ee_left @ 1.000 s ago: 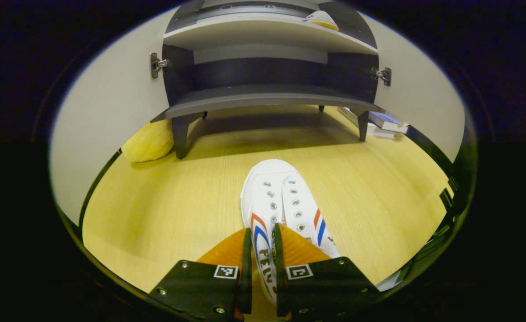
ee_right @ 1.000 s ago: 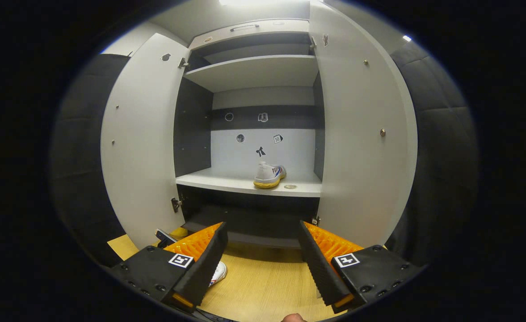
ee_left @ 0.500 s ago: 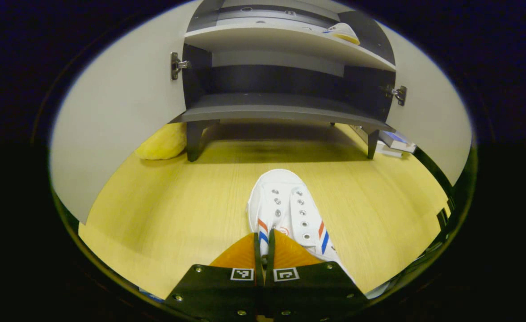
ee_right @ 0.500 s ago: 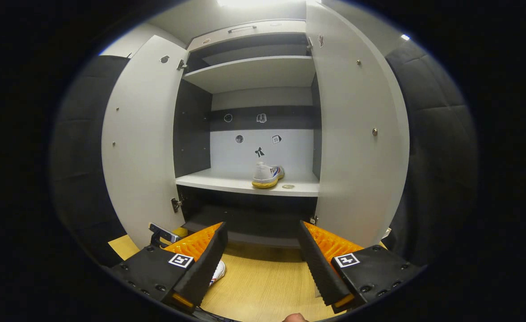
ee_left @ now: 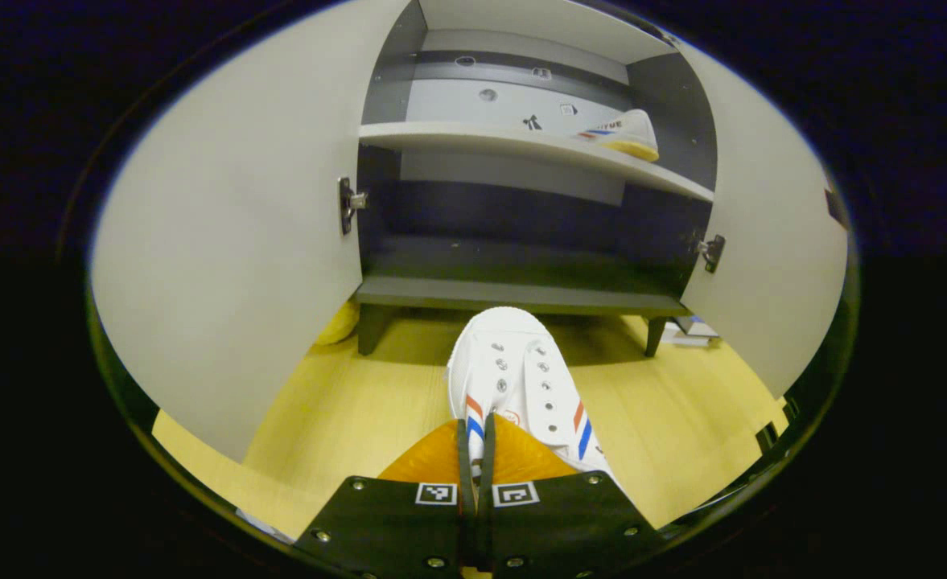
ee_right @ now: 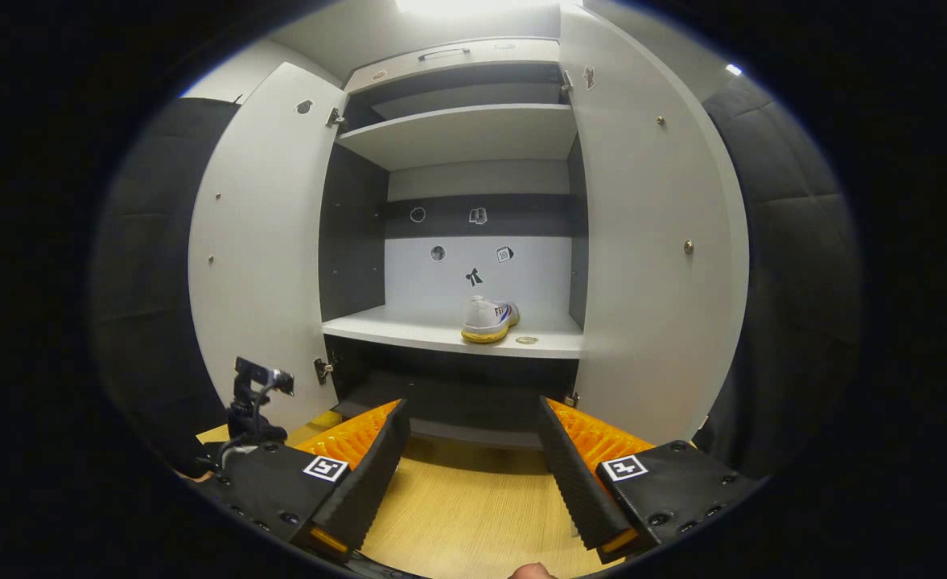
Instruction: Grab one shoe with the right hand and put it into the shoe cabinet, grab the other shoe with the left hand and put it into the shoe cabinet; then close the right door with the right hand and the left door with the left hand.
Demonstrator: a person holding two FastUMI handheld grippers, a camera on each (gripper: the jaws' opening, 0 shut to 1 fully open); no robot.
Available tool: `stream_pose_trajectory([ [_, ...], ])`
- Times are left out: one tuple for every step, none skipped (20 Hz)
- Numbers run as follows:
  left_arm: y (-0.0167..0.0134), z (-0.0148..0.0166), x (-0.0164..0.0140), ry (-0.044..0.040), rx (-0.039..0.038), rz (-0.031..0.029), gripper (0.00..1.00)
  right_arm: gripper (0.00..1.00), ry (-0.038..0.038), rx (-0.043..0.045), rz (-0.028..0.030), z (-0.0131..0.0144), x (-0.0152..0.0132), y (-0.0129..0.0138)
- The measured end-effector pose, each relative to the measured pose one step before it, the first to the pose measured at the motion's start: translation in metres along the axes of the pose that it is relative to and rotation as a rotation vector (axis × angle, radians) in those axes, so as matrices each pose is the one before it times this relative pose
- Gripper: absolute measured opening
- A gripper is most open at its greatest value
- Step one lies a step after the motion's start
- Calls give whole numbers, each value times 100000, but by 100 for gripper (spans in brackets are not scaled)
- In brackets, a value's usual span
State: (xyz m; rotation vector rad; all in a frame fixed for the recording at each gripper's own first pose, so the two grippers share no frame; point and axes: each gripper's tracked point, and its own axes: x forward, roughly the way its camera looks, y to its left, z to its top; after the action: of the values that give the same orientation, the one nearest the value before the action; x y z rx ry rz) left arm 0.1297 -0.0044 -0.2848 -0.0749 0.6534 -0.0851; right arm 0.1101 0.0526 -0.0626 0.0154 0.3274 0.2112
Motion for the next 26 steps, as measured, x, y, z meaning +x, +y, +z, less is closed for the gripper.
stream_pose_trajectory([
  [-30,1315,-262,-2166,-4,-211,1,98,-134,48,169,83,26,127],
  [-93,1341,-552,-2734,-193,-339,1,98,-50,88,210,1,52,98],
  [-203,1506,-604,-2535,-40,-535,2,98,188,124,170,-88,-62,94],
  [-69,1233,-603,-2603,-246,-268,1,98,-442,384,103,100,-86,48],
  [-28,1253,-593,-2097,-165,-322,1,99,-792,318,105,252,109,90],
  [294,1197,-266,-2311,-457,-474,1,98,-228,58,175,113,80,31],
  [191,1164,-60,-2129,-499,-424,1,98,-214,-14,6,-23,-3,50],
  [118,699,-565,-2437,-399,-660,1,98,-186,-11,111,72,20,12],
  [103,1034,-417,-2480,-115,-608,1,98,-85,71,214,-66,-7,77],
  [-1,1020,-516,-2414,171,-448,1,98,102,-10,106,-40,32,-29],
  [-96,115,-429,-1842,261,-323,1,98,117,-8,112,-110,-41,-23],
  [-40,-808,390,-1303,178,-294,2,98,147,-46,34,-43,51,-56],
  [65,97,30,-1690,48,-218,1,98,-266,-11,8,-3,-113,-70],
  [-24,65,-63,-1377,5,-123,1,98,-289,-14,37,75,-56,-52],
  [-47,46,213,-1500,129,-249,2,98,-139,-72,8,-102,55,-56],
  [35,-1,-148,-1411,539,-109,1,98,-61,-121,-174,-31,-72,-133],
  [-65,88,77,-1131,1030,-210,1,98,102,-109,-189,-136,47,-152],
  [14,97,-163,-1427,722,-50,1,98,9,42,-212,-16,72,-166],
  [-51,278,-40,-1373,528,-362,1,98,51,127,-388,-68,215,-192],
  [57,22,-65,-1093,46,-322,1,98,242,223,-252,-179,3,-150],
  [-7,-33,73,-1016,-392,-23,1,98,309,212,-317,-185,206,-177],
  [-33,-126,19,-805,-305,-115,1,98,480,216,-387,-152,129,-210],
  [13,-18,88,-800,-126,33,2,98,446,426,-268,-237,189,-119],
  [27,184,-151,-816,440,-44,1,98,535,516,-154,-222,160,-115],
  [45,54,-18,-579,942,3,1,98,387,351,-77,-307,132,-136],
  [-35,89,-55,-709,905,124,1,98,386,204,-192,-156,162,-82],
])
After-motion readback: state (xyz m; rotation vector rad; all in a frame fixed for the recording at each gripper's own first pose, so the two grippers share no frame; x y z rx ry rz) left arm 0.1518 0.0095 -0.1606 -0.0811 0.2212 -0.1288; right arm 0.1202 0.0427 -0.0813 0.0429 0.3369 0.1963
